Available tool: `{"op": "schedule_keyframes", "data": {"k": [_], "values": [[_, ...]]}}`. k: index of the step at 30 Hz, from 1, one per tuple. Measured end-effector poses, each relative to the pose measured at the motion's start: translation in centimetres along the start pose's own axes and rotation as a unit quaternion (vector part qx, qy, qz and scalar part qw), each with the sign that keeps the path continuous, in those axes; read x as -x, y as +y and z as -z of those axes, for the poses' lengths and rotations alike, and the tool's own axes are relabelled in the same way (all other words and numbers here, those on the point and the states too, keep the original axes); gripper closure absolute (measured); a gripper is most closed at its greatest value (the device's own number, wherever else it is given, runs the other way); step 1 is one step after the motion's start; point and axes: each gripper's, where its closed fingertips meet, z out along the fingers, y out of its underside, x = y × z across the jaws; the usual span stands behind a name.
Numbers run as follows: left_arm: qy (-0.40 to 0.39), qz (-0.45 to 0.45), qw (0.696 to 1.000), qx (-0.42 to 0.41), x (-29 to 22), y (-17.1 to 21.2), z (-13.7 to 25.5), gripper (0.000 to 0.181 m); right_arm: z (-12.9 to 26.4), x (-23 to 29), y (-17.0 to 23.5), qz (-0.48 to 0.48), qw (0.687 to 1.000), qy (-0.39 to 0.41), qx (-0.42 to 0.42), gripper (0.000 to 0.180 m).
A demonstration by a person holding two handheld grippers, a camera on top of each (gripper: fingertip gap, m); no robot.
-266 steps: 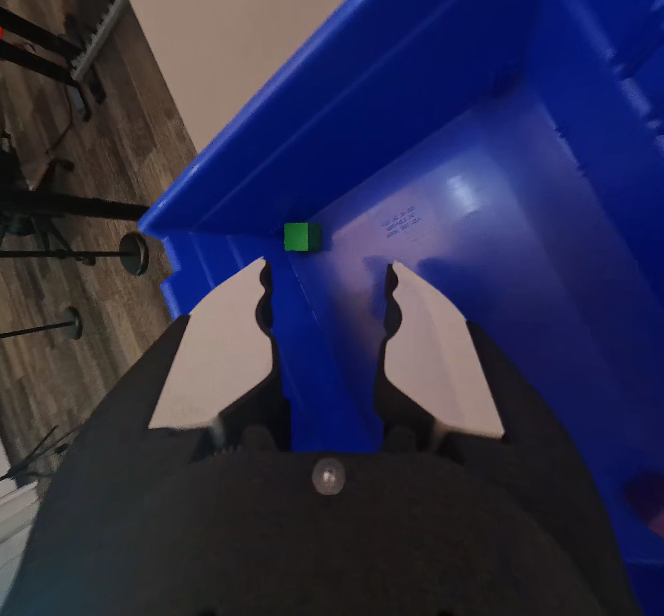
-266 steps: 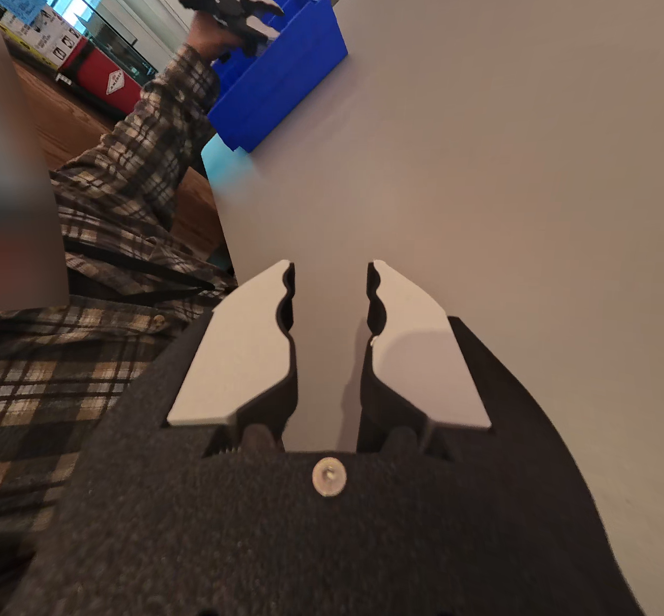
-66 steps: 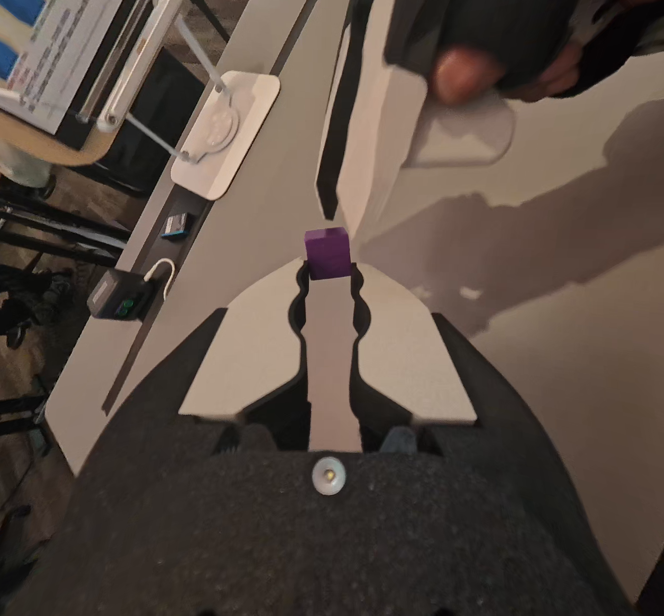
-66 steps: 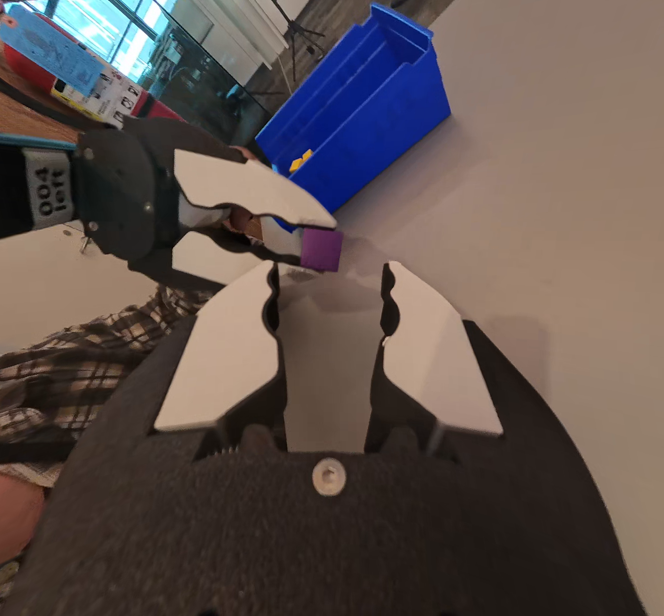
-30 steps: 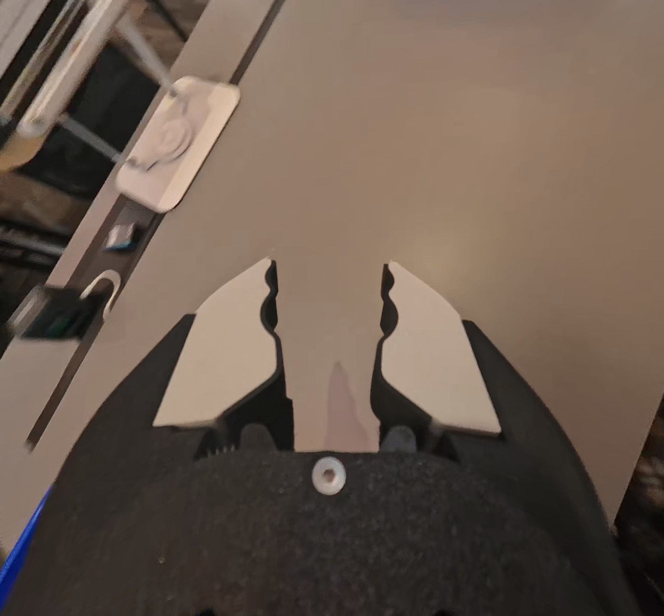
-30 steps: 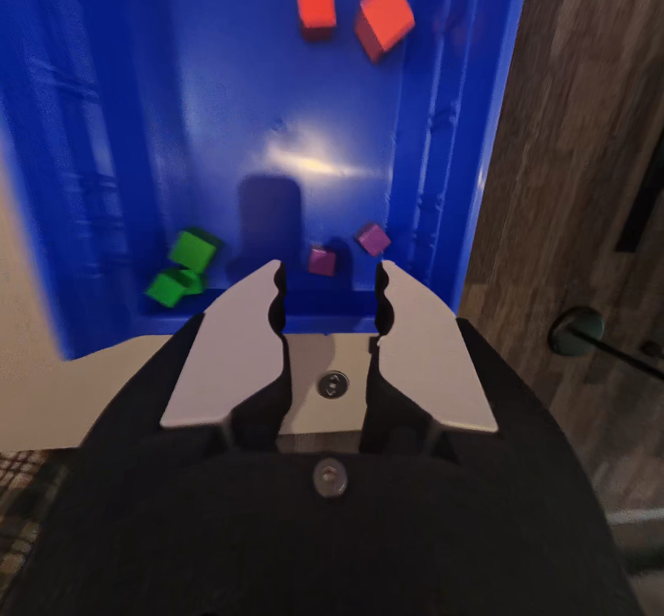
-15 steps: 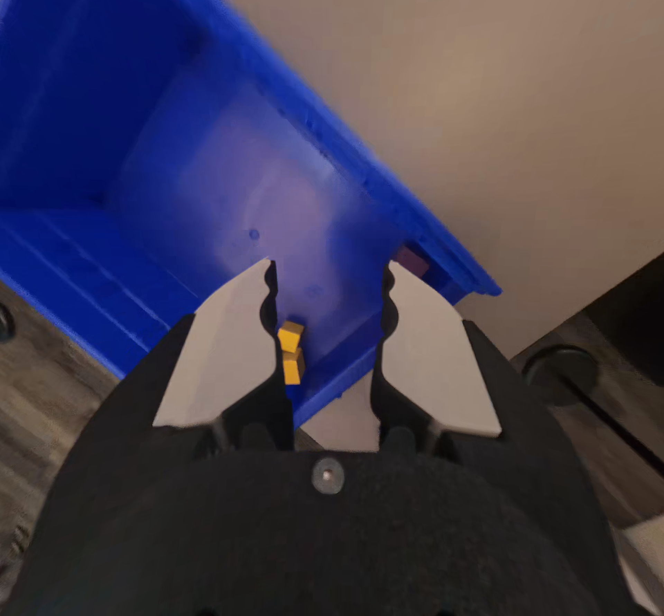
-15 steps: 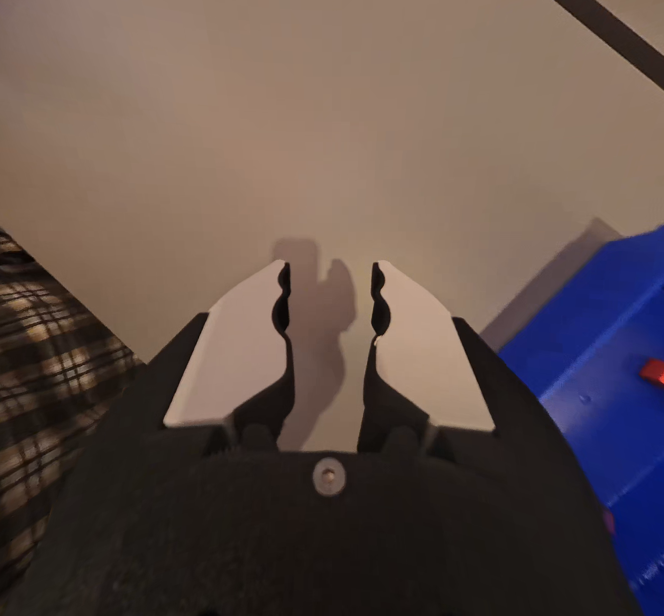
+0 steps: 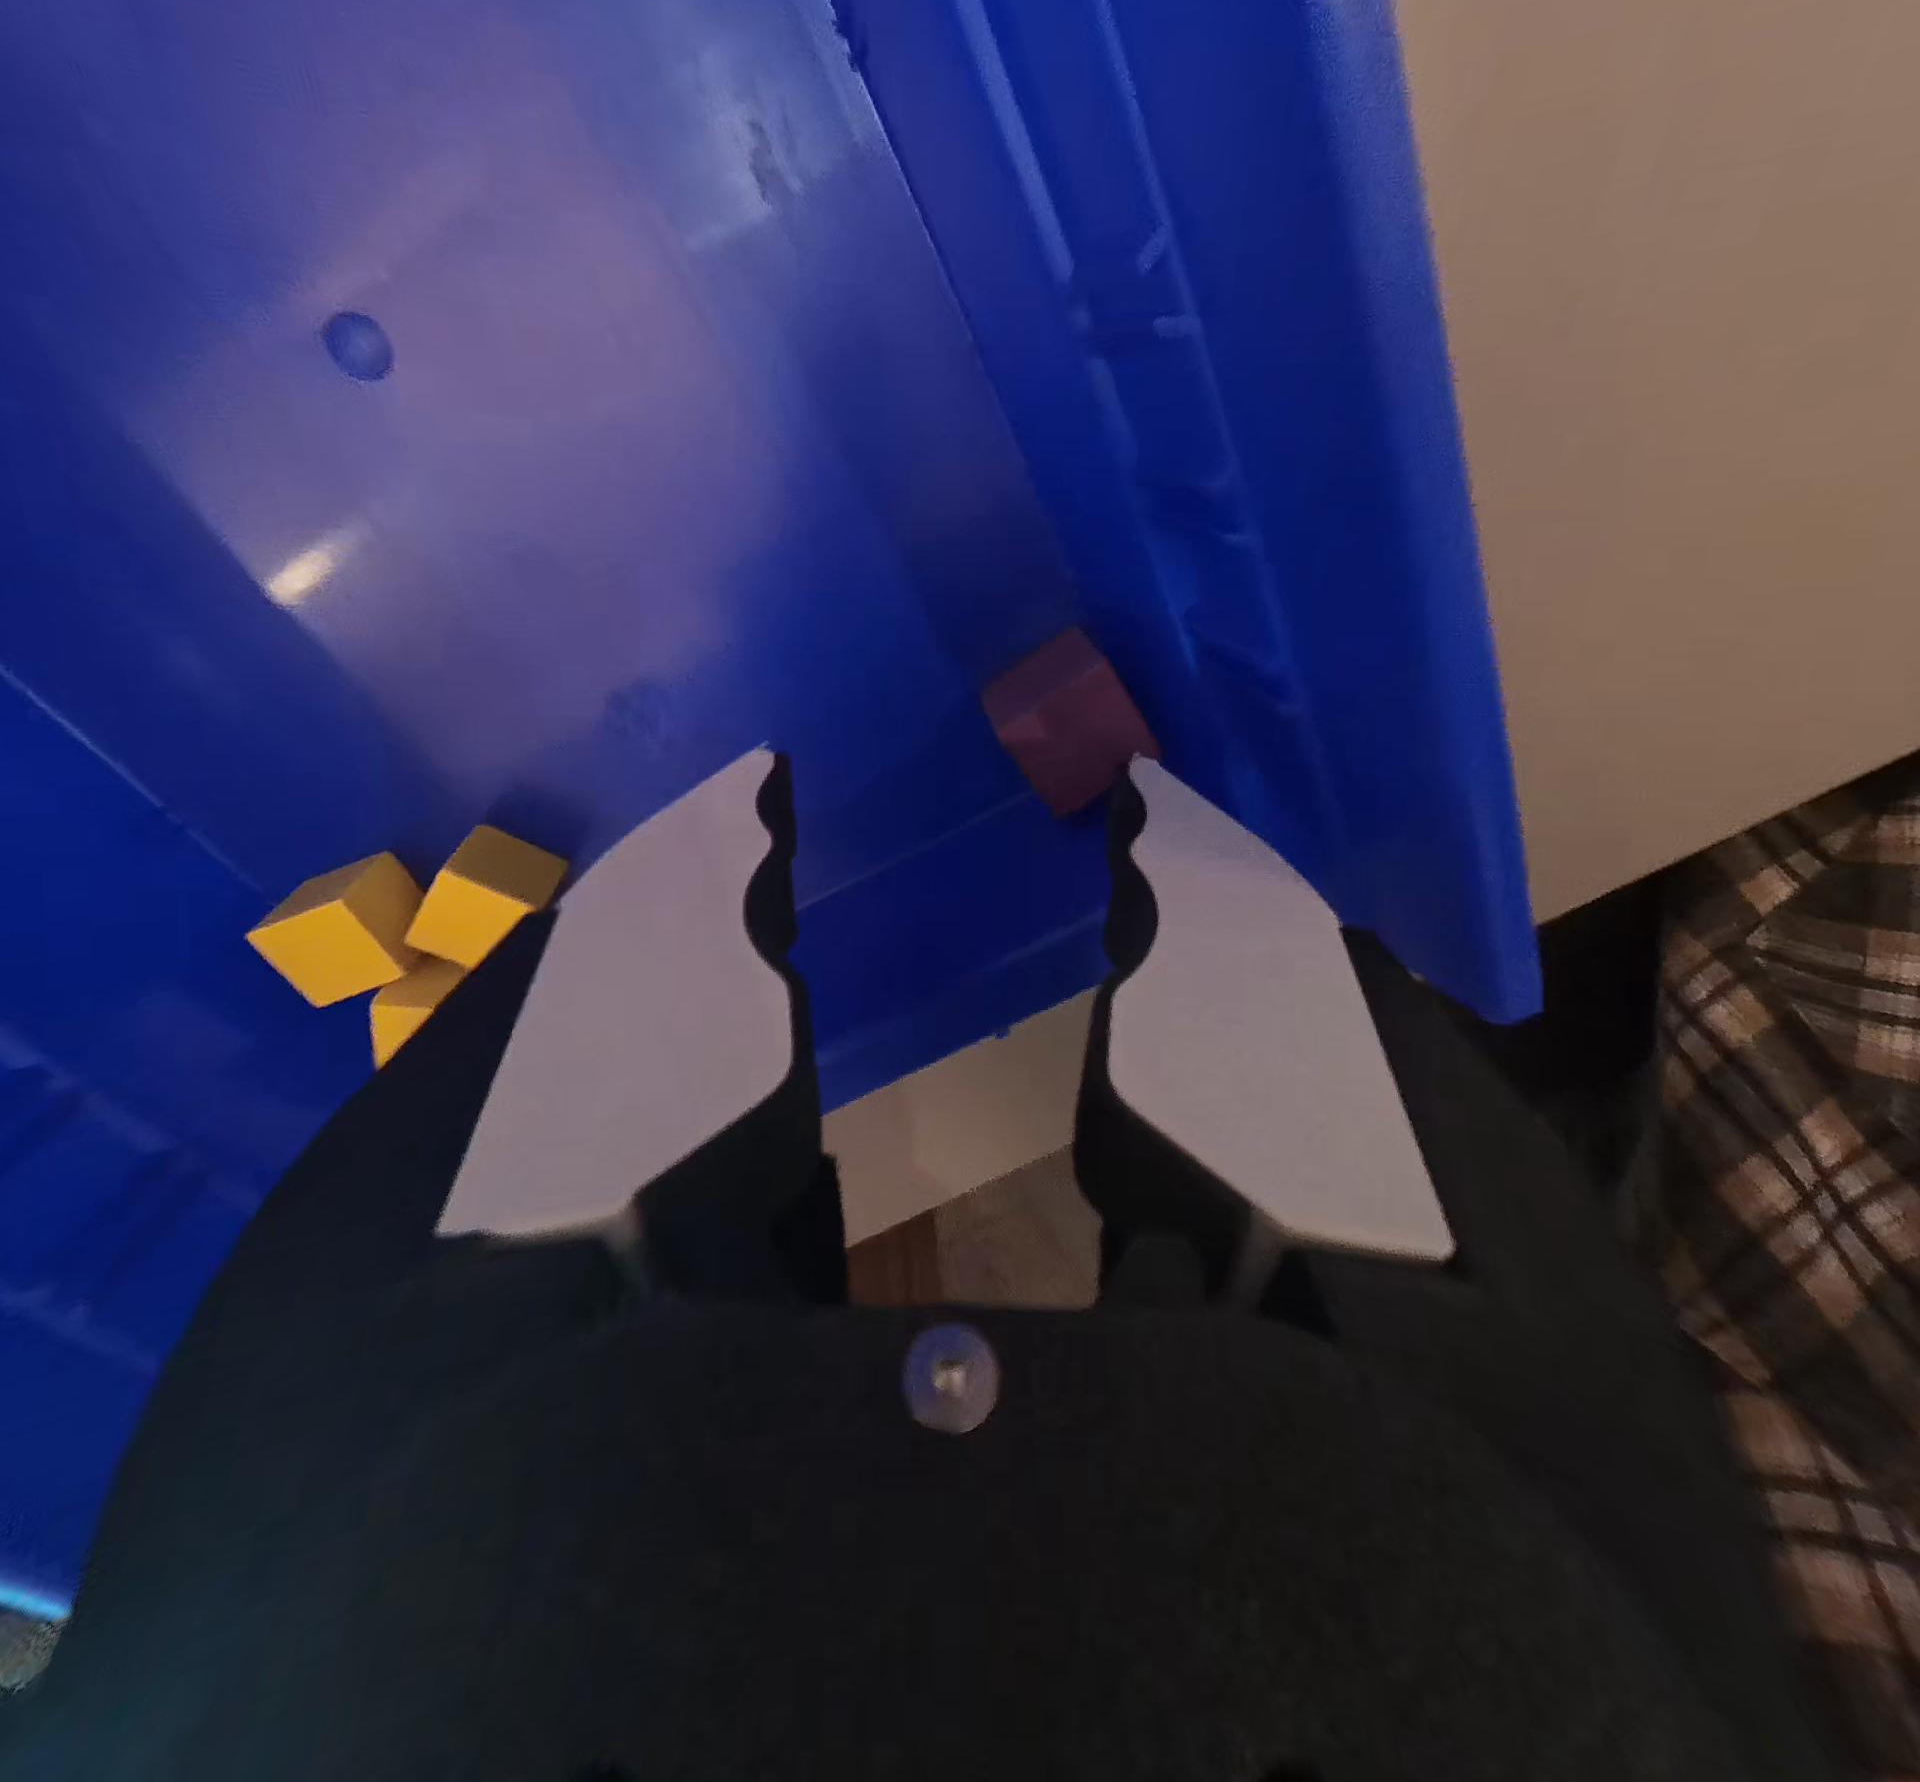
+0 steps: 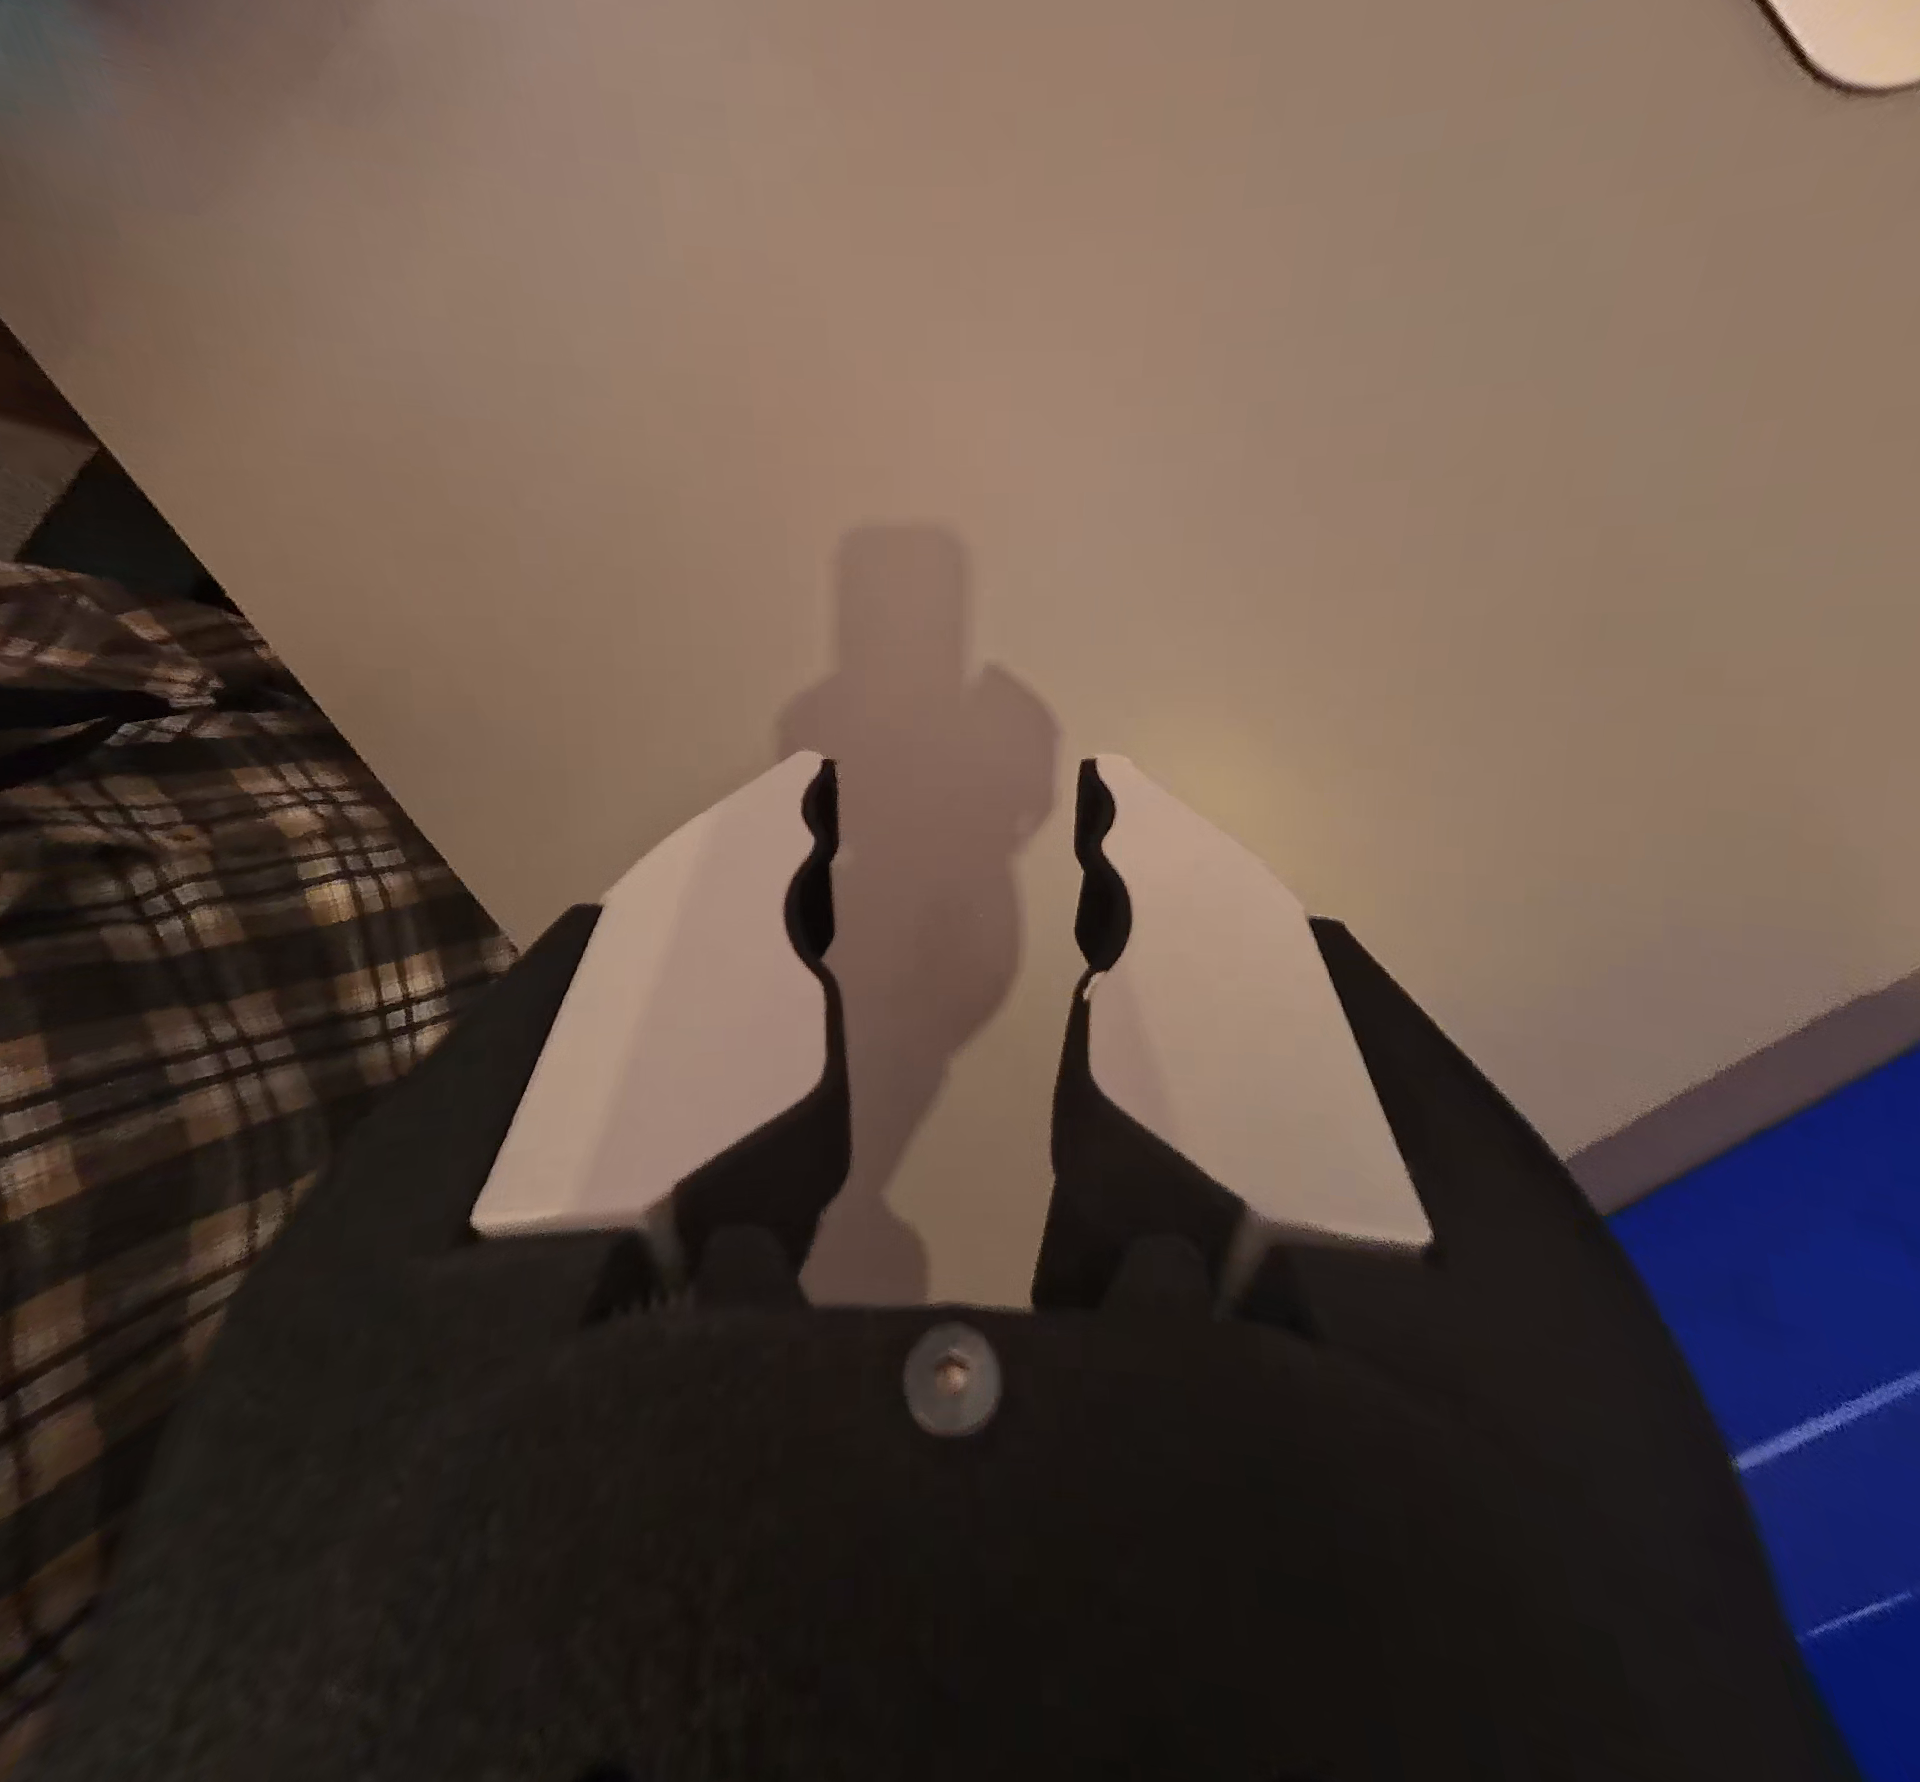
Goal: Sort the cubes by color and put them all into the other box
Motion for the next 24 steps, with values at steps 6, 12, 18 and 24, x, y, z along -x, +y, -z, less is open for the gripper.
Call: {"op": "schedule_keyframes", "data": {"k": [6, 12, 18, 24], "values": [[0.025, -0.009, 0.999, 0.033, -0.2, -0.1, -1.4, 0.126, -0.5, 1.5, -0.6, 0.020, 1.000, 0.002, 0.009, 0.135], [-0.024, -0.007, 0.999, 0.027, 2.2, -0.5, -0.8, 0.135, -0.2, 2.1, -0.8, 0.023, 1.000, 0.004, 0.005, 0.136], [-0.002, -0.009, 0.999, -0.034, 1.8, -1.5, 0.7, 0.132, -0.1, 2.1, -0.8, 0.023, 1.000, -0.003, 0.003, 0.136], [-0.034, -0.121, 0.992, 0.021, 1.4, -0.4, -1.4, 0.120, 0.1, 2.4, -0.9, 0.032, 0.999, -0.009, -0.001, 0.136]]}}
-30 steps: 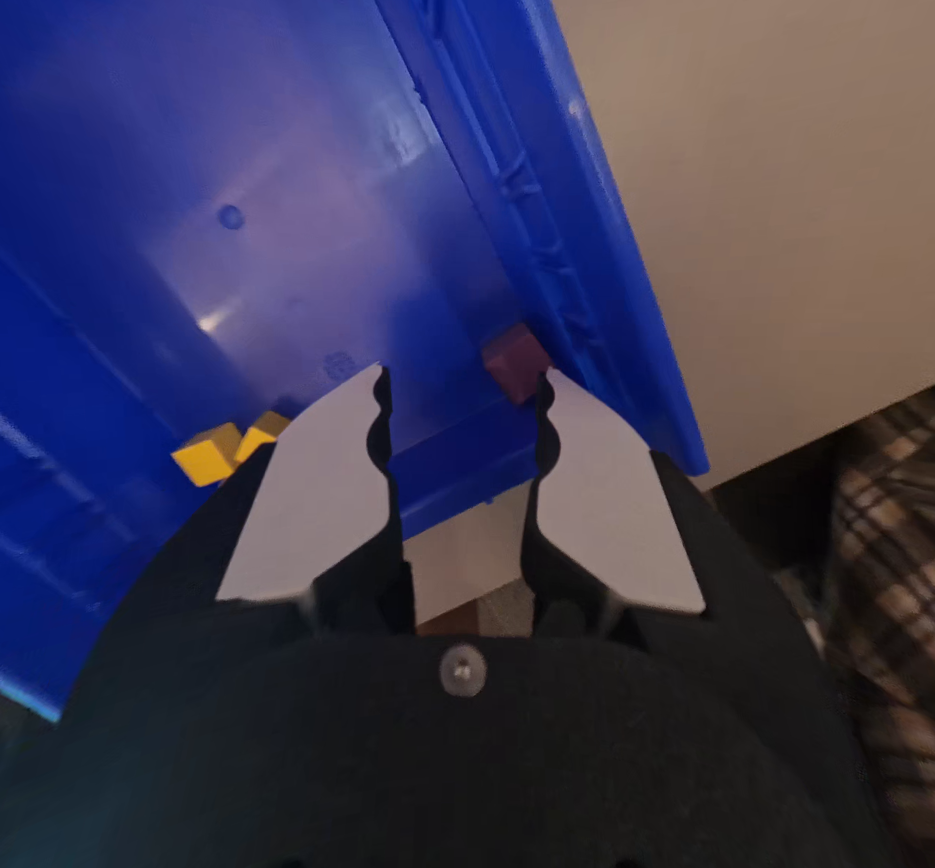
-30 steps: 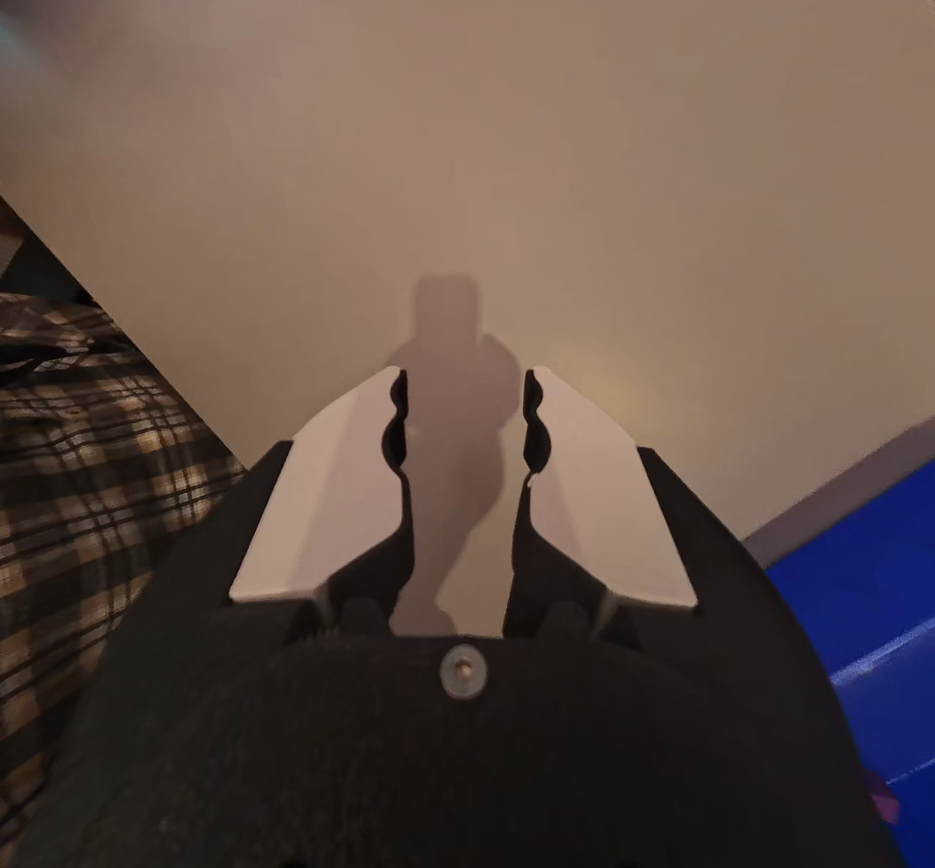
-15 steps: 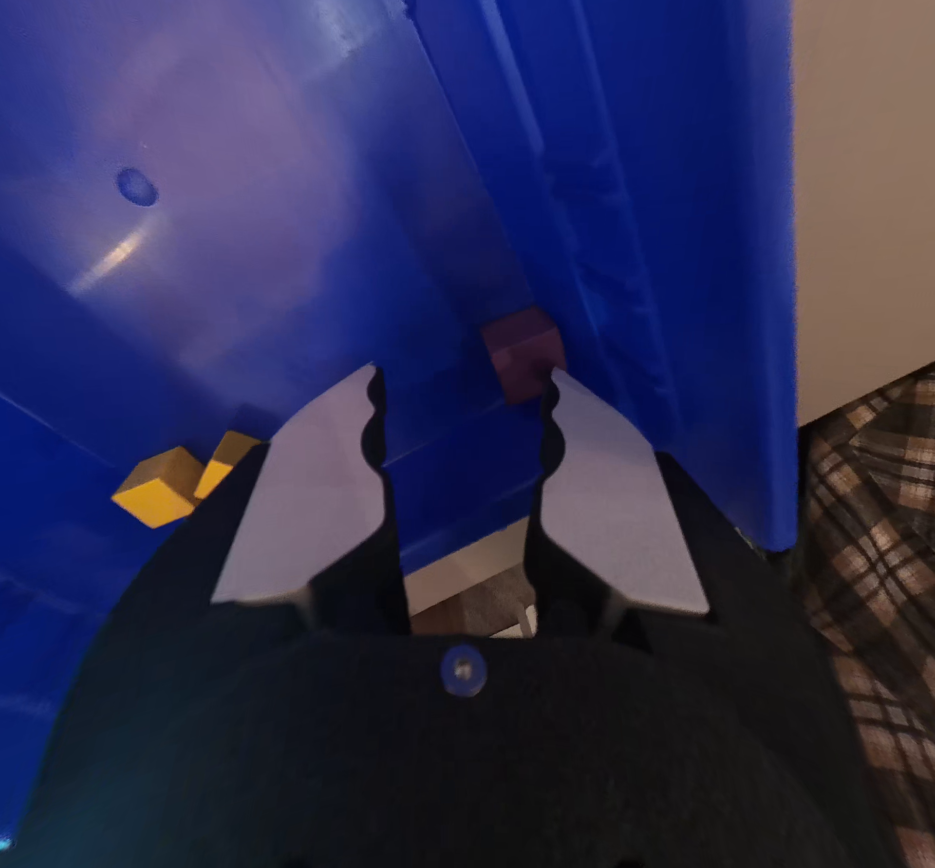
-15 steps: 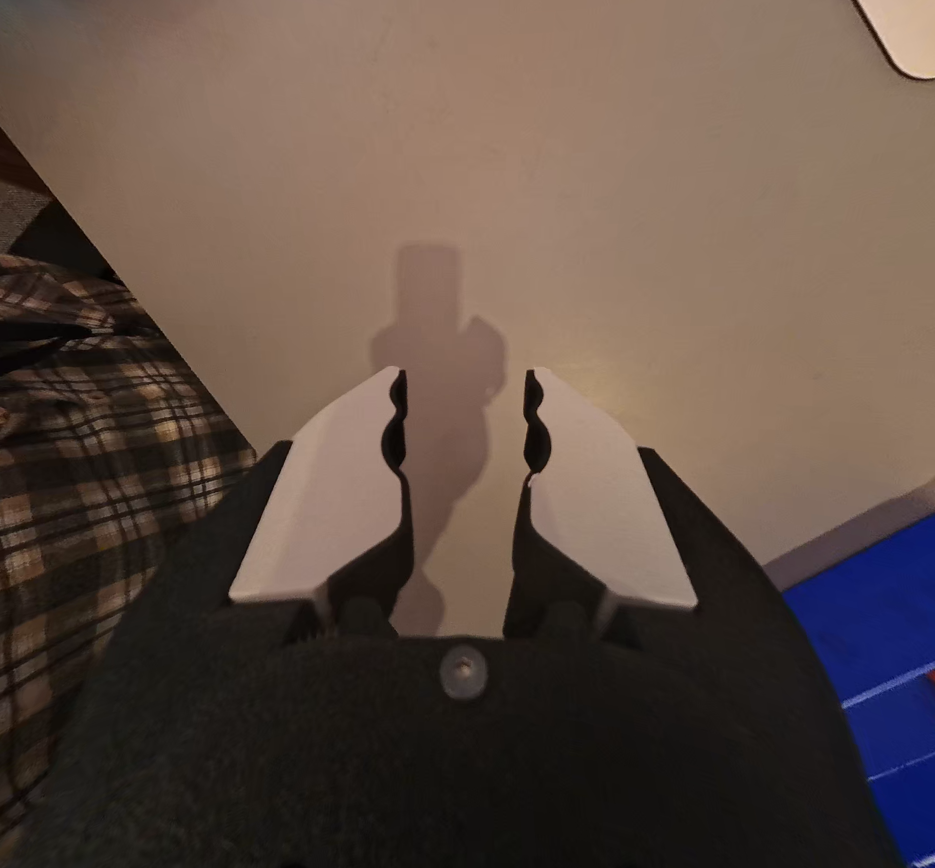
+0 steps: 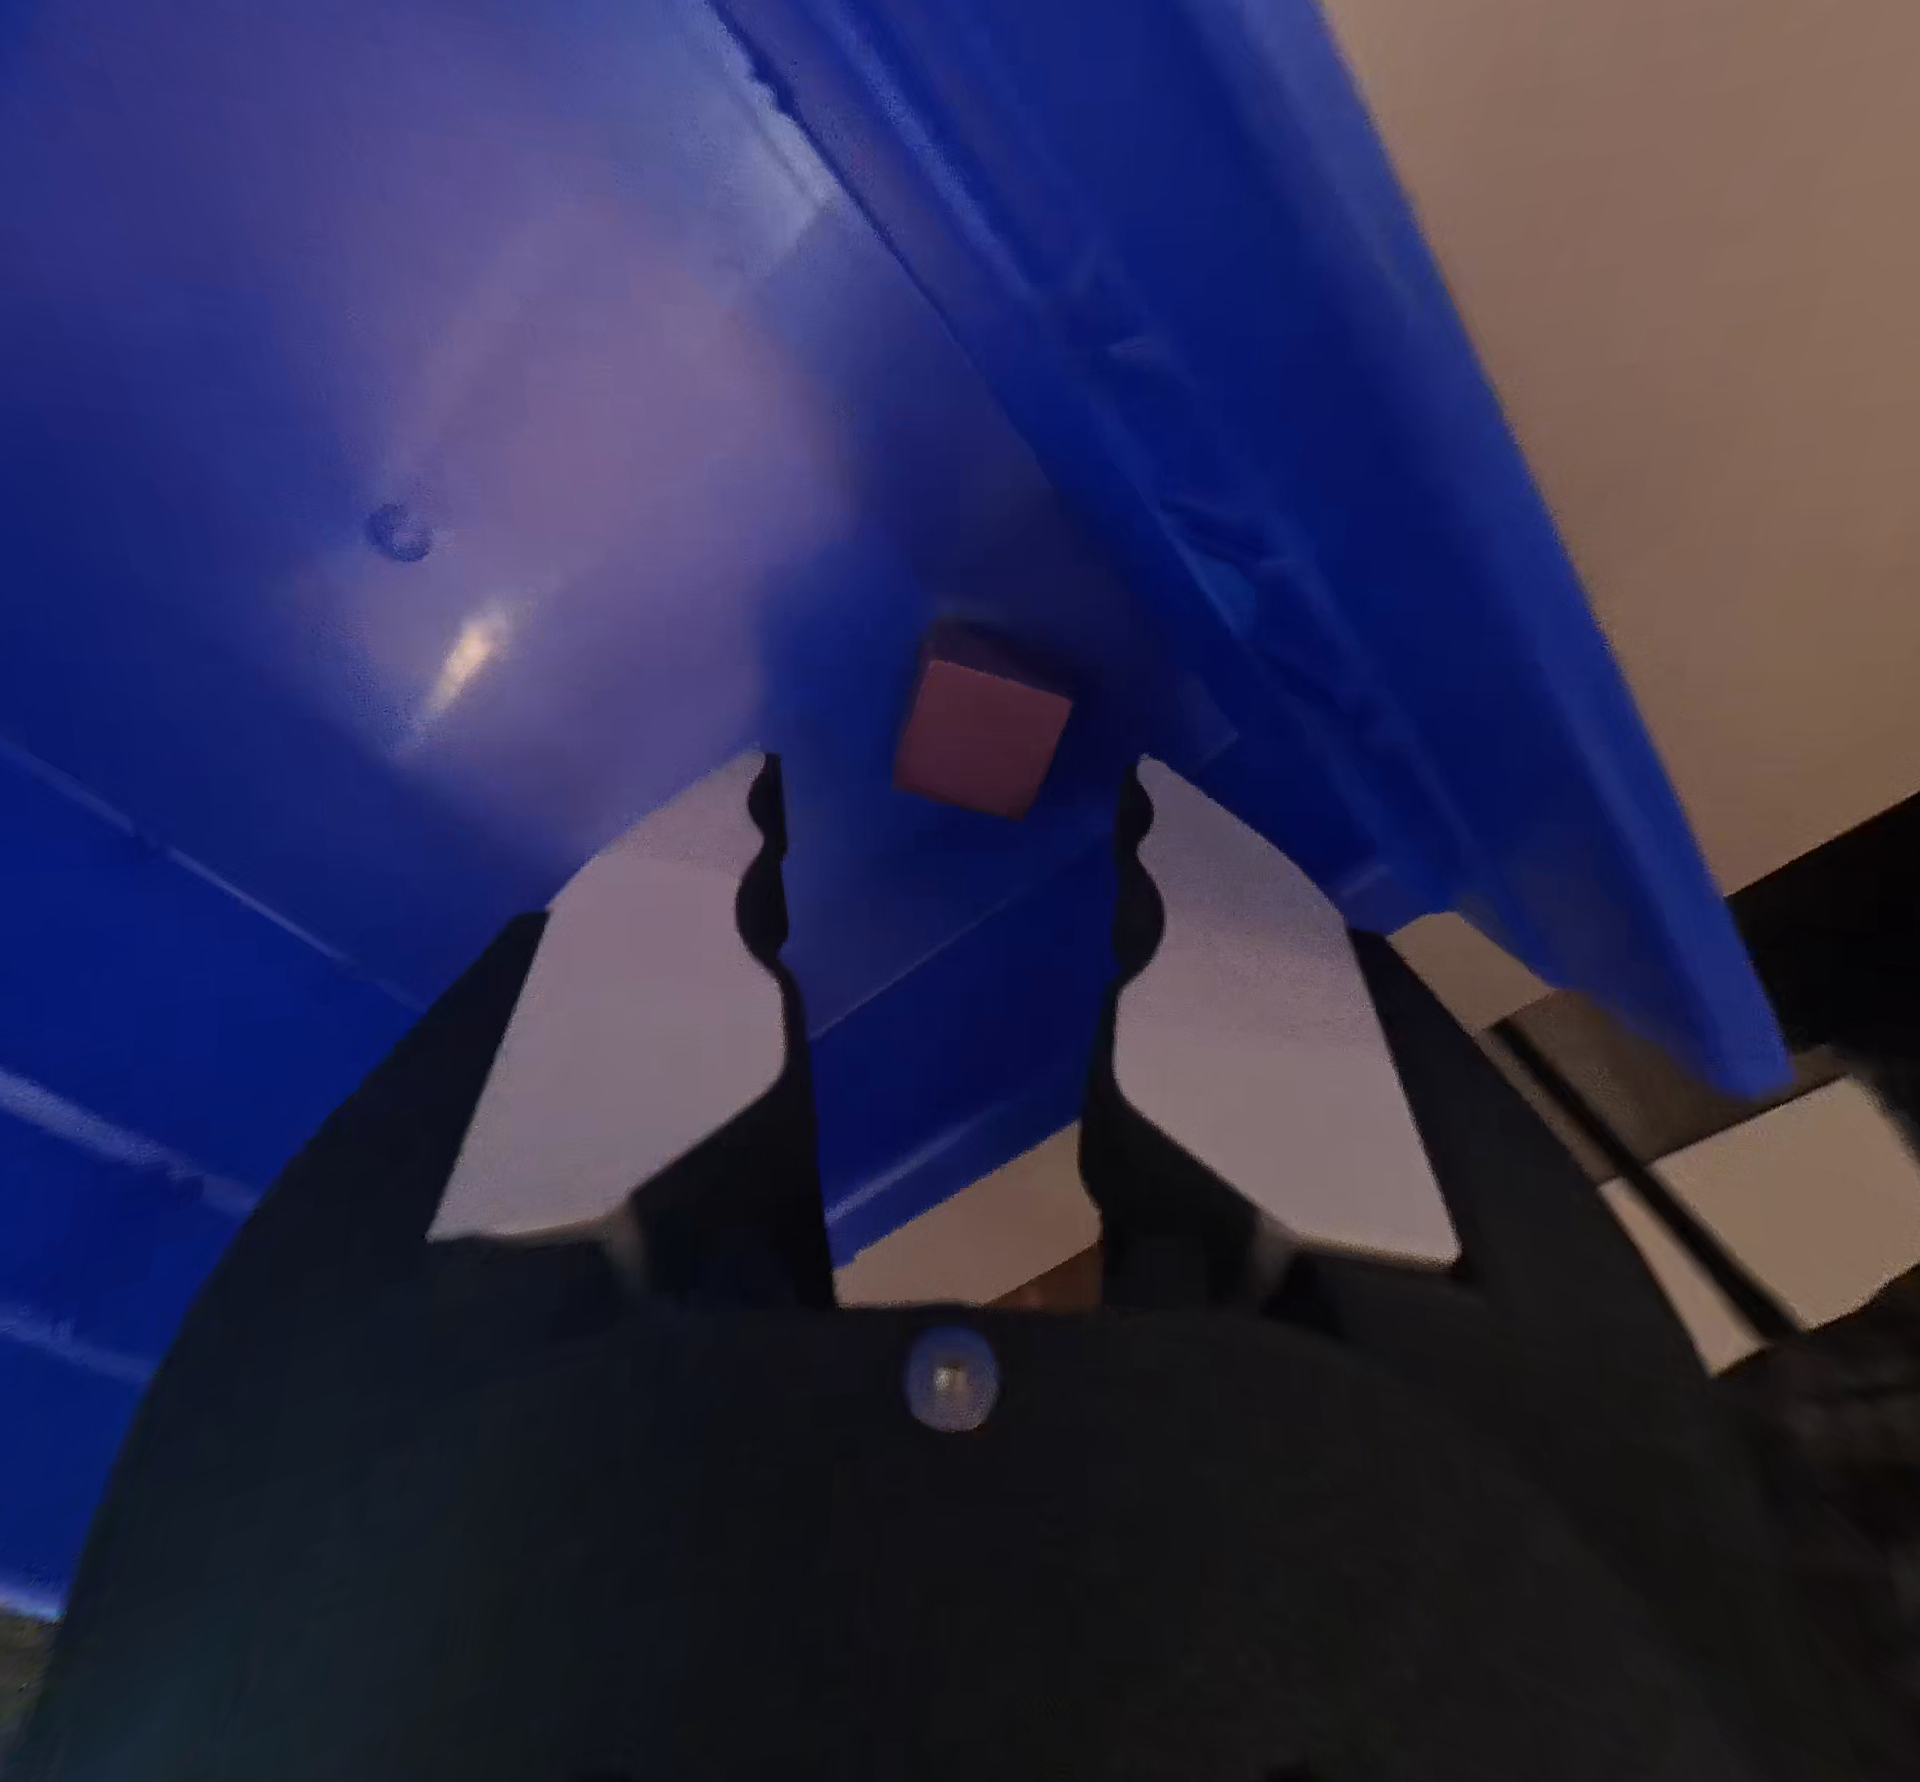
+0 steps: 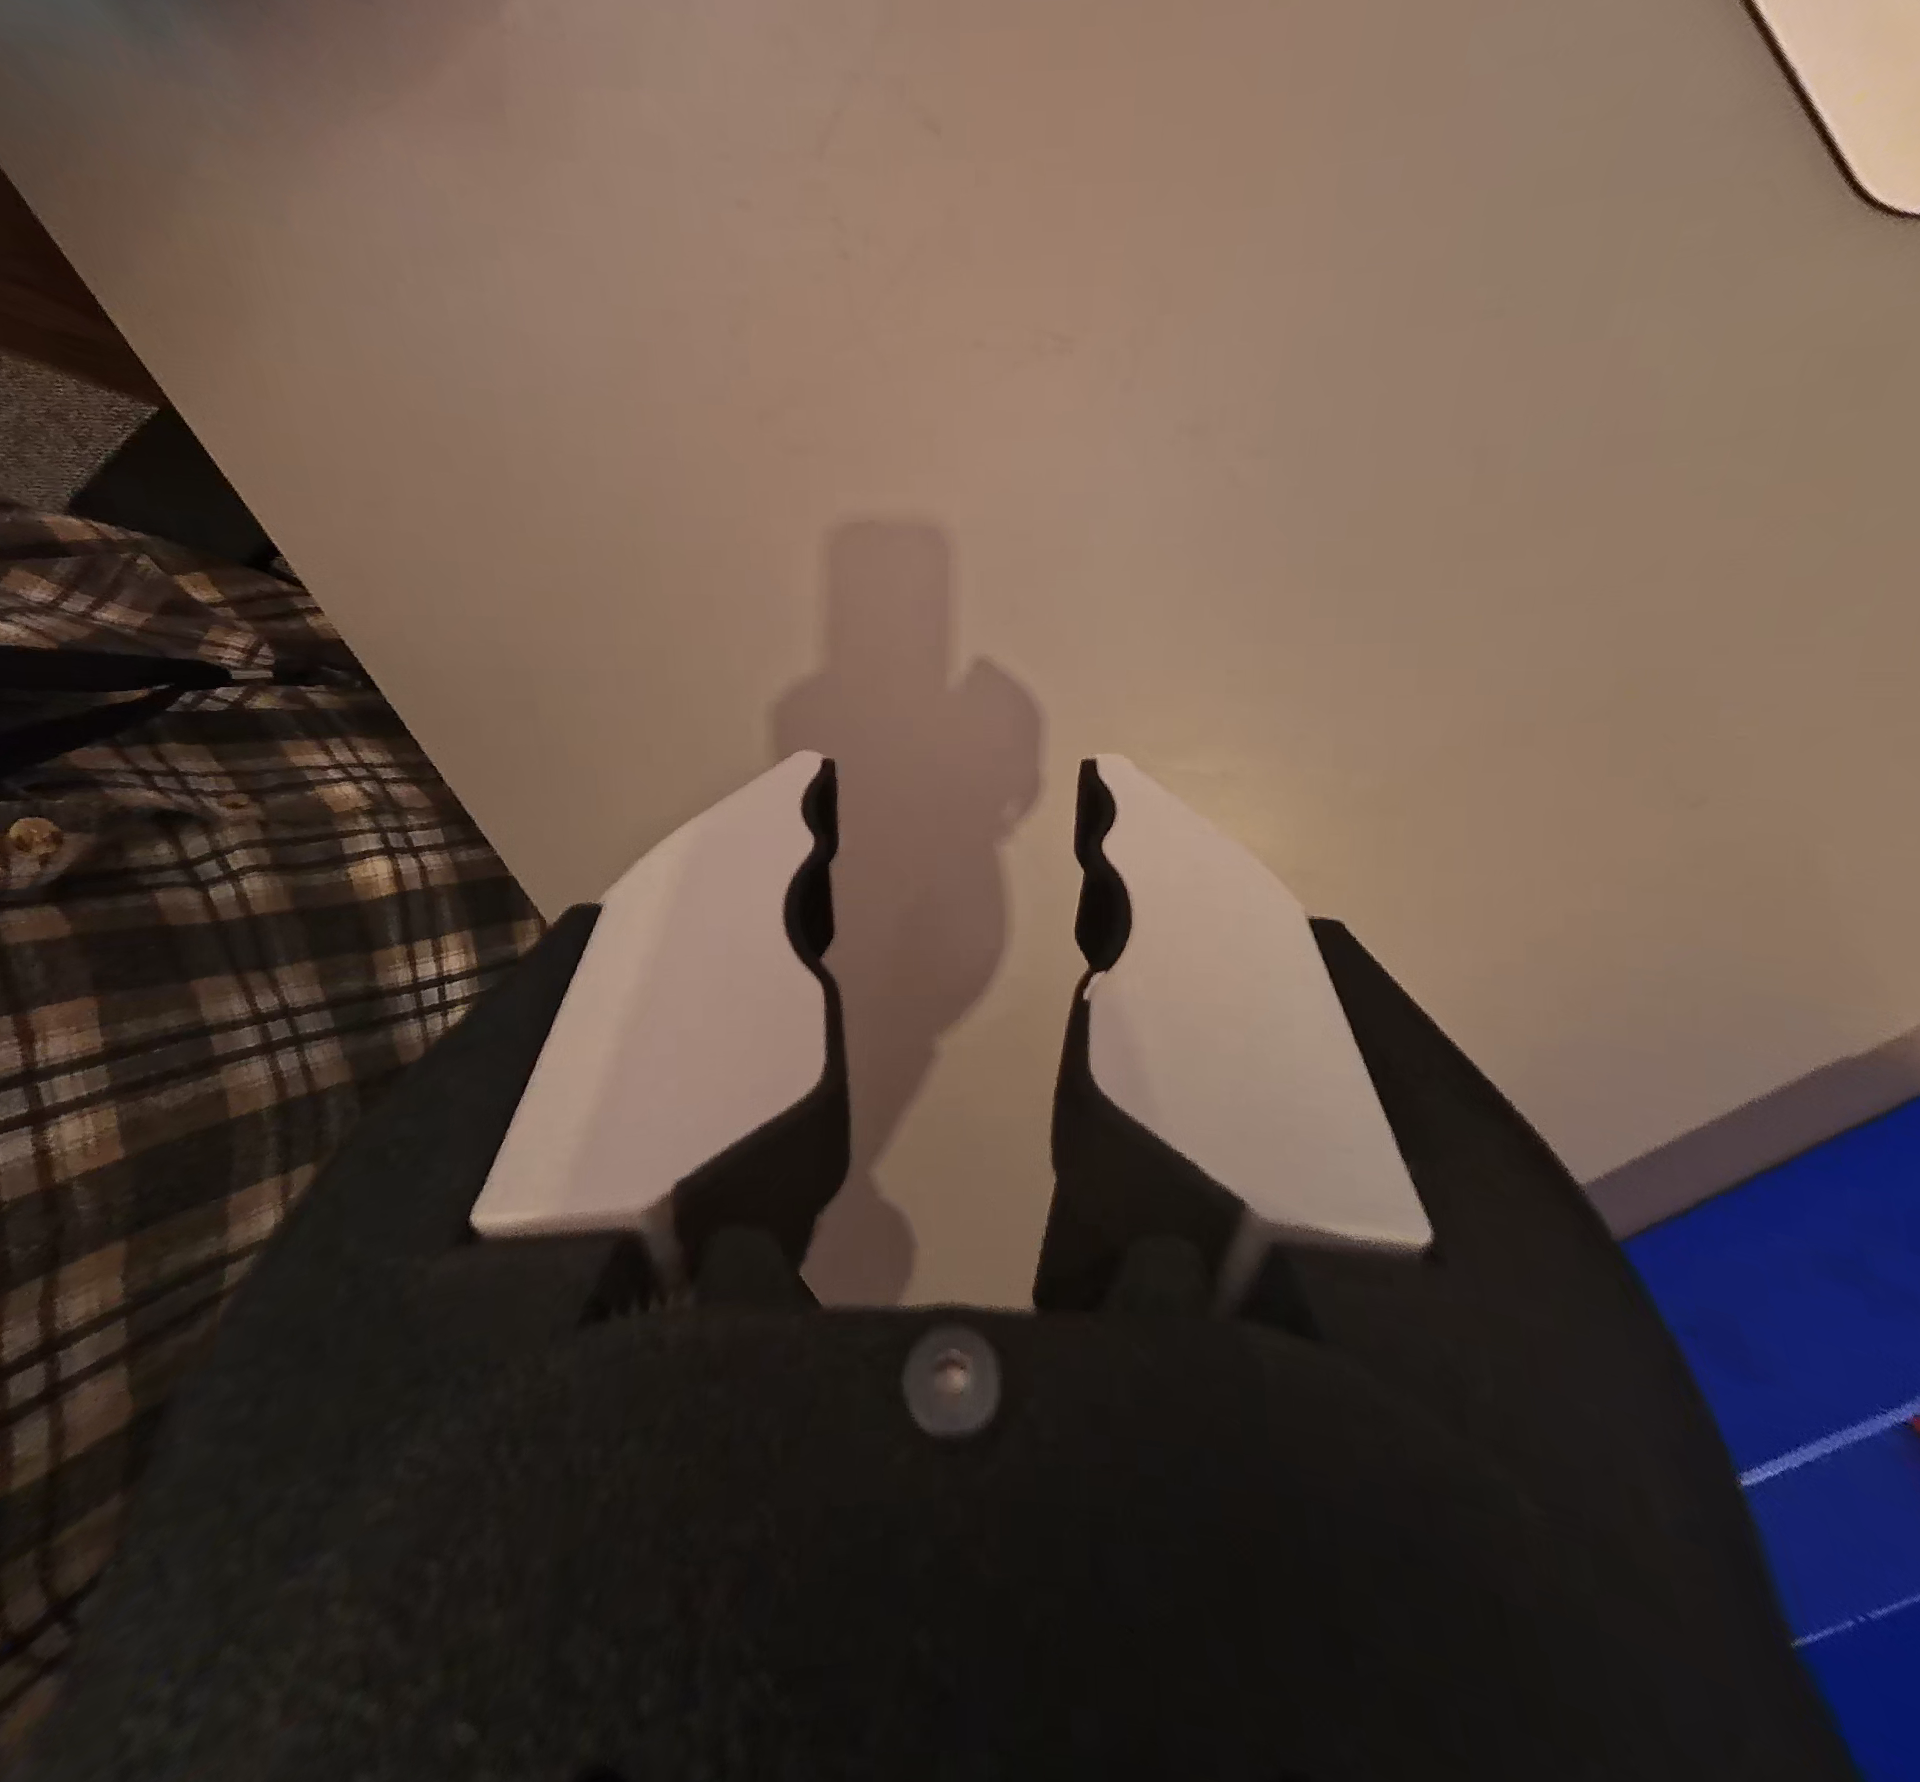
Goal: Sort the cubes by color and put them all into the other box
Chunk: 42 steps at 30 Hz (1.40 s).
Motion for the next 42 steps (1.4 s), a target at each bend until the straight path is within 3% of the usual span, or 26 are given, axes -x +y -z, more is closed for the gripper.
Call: {"op": "schedule_keyframes", "data": {"k": [2, 4, 7, 12, 14, 16, 19, 22, 24, 27, 32, 35, 39, 40, 42], "values": [[0.009, -0.036, 0.999, 0.009, -0.3, -0.1, -0.7, 0.126, 0.1, 0.1, 0.3, 0.004, 1.000, 0.001, 0.000, 0.136], [0.015, -0.062, 0.998, -0.005, -0.2, -0.6, -0.8, 0.153, 0.4, 0.1, 0.4, 0.005, 1.000, 0.001, -0.003, 0.137], [-0.025, -0.076, 0.996, -0.036, 1.6, -1.2, -0.1, 0.153, 0.9, 0.2, 0.3, 0.004, 1.000, -0.001, -0.026, 0.140], [-0.072, -0.050, 0.968, -0.233, 2.8, -5.8, 7.2, 0.154, 1.6, 2.0, -2.5, -0.014, 0.984, -0.089, -0.151, 0.139], [-0.091, -0.072, 0.935, -0.334, 0.9, -9.1, 11.3, 0.154, 1.8, 3.1, -4.5, -0.042, 0.959, -0.172, -0.220, 0.138], [-0.100, -0.113, 0.890, -0.429, -2.7, -12.9, 15.2, 0.154, 2.3, 4.1, -6.5, -0.081, 0.913, -0.274, -0.290, 0.138], [-0.065, -0.190, 0.795, -0.573, -10.5, -18.2, 20.0, 0.154, 1.9, 5.1, -8.3, -0.135, 0.839, -0.406, -0.336, 0.127], [-0.006, -0.240, 0.709, -0.664, -17.4, -22.3, 22.0, 0.154, 1.3, 6.4, -9.5, -0.184, 0.764, -0.515, -0.343, 0.120], [0.037, -0.261, 0.673, -0.691, -20.9, -24.6, 21.9, 0.154, 0.7, 7.7, -9.7, -0.199, 0.736, -0.558, -0.327, 0.115], [0.079, -0.280, 0.649, -0.703, -24.6, -27.4, 20.8, 0.154, -0.1, 9.2, -9.5, -0.205, 0.735, -0.572, -0.301, 0.114], [0.085, -0.325, 0.650, -0.681, -28.7, -30.4, 18.2, 0.154, 0.4, 9.3, -8.7, -0.200, 0.743, -0.568, -0.292, 0.117], [0.089, -0.336, 0.651, -0.675, -30.1, -31.6, 17.5, 0.154, 1.1, 8.9, -7.8, -0.204, 0.732, -0.583, -0.286, 0.149], [0.110, -0.334, 0.672, -0.652, -31.2, -32.7, 16.0, 0.150, 2.0, 6.7, -5.5, -0.200, 0.770, -0.531, -0.293, 0.151], [0.115, -0.328, 0.681, -0.644, -31.3, -32.9, 15.6, 0.139, 3.0, 5.3, -4.6, -0.205, 0.779, -0.509, -0.303, 0.151], [0.129, -0.317, 0.704, -0.622, -31.2, -32.8, 14.5, 0.120, 4.9, 0.6, -1.6, -0.213, 0.832, -0.405, -0.313, 0.152]]}}
